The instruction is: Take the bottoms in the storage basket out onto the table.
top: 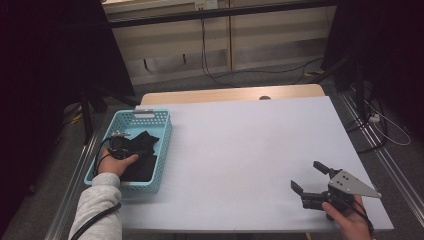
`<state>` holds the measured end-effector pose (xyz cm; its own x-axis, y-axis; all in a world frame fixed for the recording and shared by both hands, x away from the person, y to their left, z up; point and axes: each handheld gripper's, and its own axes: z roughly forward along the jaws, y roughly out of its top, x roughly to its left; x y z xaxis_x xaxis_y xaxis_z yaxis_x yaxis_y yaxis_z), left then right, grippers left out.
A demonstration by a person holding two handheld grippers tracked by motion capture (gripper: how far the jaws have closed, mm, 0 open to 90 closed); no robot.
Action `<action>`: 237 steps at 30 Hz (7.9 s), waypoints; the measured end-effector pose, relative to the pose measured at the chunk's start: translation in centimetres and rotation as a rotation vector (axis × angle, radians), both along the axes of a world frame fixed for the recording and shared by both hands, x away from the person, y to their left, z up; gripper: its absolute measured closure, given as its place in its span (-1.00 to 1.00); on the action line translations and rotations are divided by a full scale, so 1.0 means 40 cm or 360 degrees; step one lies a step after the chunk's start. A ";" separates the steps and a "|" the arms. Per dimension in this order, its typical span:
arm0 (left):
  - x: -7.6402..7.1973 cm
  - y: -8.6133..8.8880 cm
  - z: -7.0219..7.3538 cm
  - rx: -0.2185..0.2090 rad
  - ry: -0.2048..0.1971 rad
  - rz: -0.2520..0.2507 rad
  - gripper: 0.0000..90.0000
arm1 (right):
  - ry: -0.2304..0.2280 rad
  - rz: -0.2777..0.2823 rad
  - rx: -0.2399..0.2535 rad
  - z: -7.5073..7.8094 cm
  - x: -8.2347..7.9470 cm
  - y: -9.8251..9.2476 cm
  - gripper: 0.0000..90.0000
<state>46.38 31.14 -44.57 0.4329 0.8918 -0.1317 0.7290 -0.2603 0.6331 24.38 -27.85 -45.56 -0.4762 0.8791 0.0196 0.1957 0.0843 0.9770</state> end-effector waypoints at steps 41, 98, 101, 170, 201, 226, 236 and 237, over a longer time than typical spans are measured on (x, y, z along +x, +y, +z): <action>0.043 -0.029 0.094 -0.0026 0.0144 0.0120 0.75 | -0.0003 -0.0045 0.0011 -0.001 0.000 -0.009 -0.96; 0.049 -0.073 0.039 0.0073 0.0261 0.0141 0.66 | 0.0001 0.0016 0.0003 -0.001 0.006 0.000 -0.95; 0.053 -0.065 0.051 0.0029 0.0293 0.0164 0.67 | 0.0002 0.0015 0.0003 -0.002 0.005 -0.001 -0.96; 0.056 -0.198 0.542 -0.0375 -0.0344 -0.0093 0.70 | 0.0013 0.0021 0.0018 -0.004 0.011 0.000 -0.96; -0.004 -0.556 0.492 -0.0546 -0.0417 -0.0615 0.67 | 0.0022 0.0031 -0.0001 -0.007 0.011 0.000 -0.96; -0.024 -0.573 0.212 -0.0363 -0.0260 -0.0634 0.65 | 0.0010 0.0036 -0.0023 -0.003 0.003 -0.002 -0.96; -0.029 -0.557 0.174 -0.0268 -0.0323 -0.0598 0.24 | 0.0011 0.0043 -0.0026 -0.005 0.015 -0.001 -0.96; -0.030 -0.555 0.172 -0.0245 -0.0334 -0.0595 0.14 | 0.0014 0.0041 -0.0024 -0.005 0.014 -0.002 -0.96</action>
